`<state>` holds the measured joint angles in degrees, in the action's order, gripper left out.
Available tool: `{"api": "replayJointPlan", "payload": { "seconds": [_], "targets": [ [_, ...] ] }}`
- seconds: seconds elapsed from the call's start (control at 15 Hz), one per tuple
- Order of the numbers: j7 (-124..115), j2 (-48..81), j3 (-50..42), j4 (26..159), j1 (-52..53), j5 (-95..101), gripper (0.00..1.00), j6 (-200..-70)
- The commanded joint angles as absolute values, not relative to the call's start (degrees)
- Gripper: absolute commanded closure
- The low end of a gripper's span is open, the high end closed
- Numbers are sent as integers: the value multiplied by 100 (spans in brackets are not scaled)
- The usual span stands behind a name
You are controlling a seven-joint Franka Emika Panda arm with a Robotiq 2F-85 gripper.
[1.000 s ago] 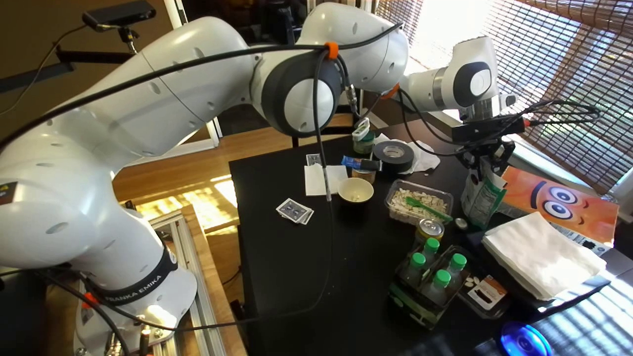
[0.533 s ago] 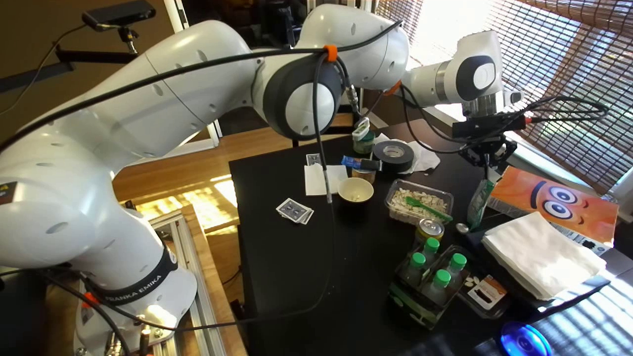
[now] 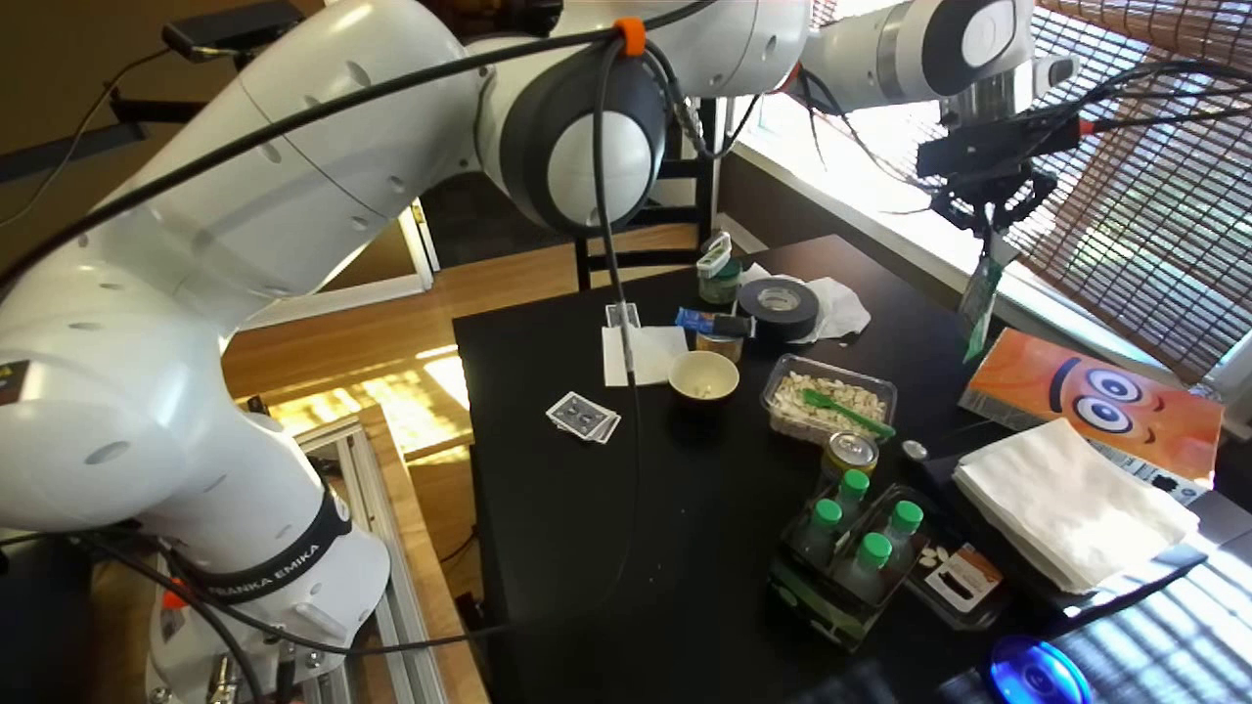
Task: Move the green packet to the left
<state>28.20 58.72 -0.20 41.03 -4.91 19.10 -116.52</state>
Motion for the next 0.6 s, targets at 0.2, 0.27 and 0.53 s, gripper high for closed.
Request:
{"api": "replayJointPlan", "payload": {
  "seconds": [0.2, 0.27, 0.53],
  "targets": [
    [4229, 5180, 984, 4535, -428, 1505, 99, -11455],
    [4476, 5112, 1097, 4640, -430, 1548, 99, -11484],
    [4276, 5330, 1061, 4356, -346, 1648, 97, -11526]
  ]
}}
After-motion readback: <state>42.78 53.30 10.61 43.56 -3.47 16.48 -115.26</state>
